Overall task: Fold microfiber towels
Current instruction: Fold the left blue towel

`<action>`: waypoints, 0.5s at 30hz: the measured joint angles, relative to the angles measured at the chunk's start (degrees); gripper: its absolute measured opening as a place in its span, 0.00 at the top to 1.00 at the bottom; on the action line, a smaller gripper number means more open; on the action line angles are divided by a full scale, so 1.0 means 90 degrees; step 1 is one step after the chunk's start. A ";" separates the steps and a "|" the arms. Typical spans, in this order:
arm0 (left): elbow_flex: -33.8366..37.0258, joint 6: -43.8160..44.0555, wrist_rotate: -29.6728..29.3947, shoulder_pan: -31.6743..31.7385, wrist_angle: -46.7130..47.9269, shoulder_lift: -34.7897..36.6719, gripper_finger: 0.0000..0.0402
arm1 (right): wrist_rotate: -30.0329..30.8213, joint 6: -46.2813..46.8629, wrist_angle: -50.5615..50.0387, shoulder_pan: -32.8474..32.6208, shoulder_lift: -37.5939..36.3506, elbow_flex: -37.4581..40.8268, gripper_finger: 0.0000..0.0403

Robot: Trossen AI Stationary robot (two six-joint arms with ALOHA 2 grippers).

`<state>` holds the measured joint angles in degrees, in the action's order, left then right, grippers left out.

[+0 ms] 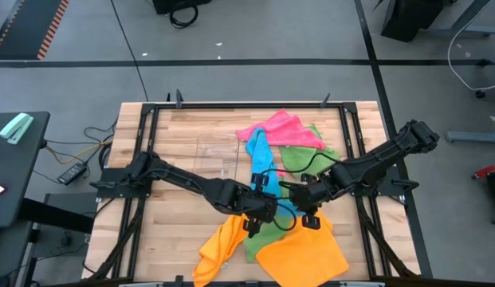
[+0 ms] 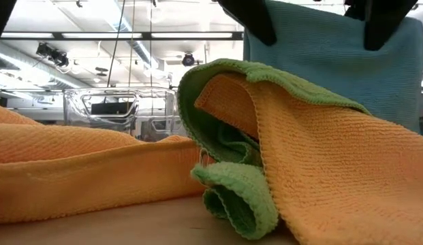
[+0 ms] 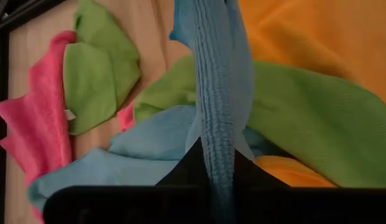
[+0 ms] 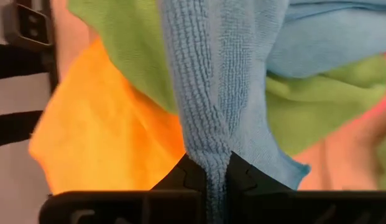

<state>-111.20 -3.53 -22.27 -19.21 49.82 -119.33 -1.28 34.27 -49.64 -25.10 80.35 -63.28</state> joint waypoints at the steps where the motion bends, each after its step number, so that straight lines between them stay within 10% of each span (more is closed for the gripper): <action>1: 0.0002 -0.0047 -0.0005 0.0018 -0.0017 0.0008 0.95 | 0.0095 -0.0020 -0.0156 -0.0003 0.0001 -0.0084 0.94; 15: 0.0002 -0.0348 -0.0260 -0.0135 -0.0216 0.0034 0.96 | 0.1193 -0.0477 -0.1365 -0.0279 0.0007 -0.0842 0.94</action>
<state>-111.18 -6.66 -24.61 -20.43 47.88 -119.03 9.46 29.97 -61.93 -27.62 80.41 -70.85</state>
